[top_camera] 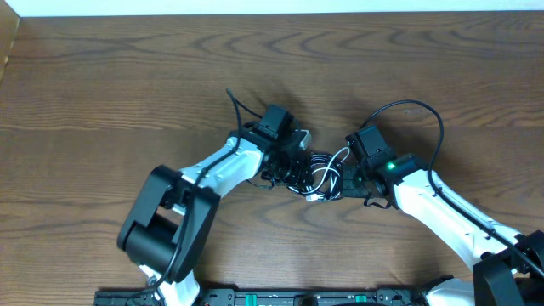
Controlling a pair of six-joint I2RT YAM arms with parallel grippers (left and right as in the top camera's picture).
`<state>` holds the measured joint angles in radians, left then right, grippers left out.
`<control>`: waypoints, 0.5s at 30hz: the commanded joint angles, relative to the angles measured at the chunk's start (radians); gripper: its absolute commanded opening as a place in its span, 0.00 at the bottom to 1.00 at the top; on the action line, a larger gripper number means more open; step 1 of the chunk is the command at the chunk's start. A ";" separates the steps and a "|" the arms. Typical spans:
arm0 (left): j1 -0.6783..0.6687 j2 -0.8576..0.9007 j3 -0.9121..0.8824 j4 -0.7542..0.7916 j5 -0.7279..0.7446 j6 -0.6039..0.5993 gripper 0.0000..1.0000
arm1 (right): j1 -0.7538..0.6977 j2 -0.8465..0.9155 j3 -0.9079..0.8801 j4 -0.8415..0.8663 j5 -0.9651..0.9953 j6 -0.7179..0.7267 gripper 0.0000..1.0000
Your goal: Untangle cables
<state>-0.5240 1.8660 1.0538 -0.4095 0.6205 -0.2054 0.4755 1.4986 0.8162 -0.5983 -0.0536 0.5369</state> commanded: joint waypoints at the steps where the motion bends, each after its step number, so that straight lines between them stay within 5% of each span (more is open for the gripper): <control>1: -0.013 0.038 -0.005 0.031 -0.031 0.013 0.37 | 0.004 -0.005 0.006 0.000 -0.010 -0.003 0.03; 15: -0.015 0.042 -0.004 0.087 -0.143 0.001 0.37 | 0.004 -0.005 0.006 -0.023 -0.009 -0.003 0.02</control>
<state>-0.5339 1.8946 1.0538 -0.3260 0.5766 -0.2058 0.4755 1.4986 0.8162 -0.6151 -0.0566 0.5369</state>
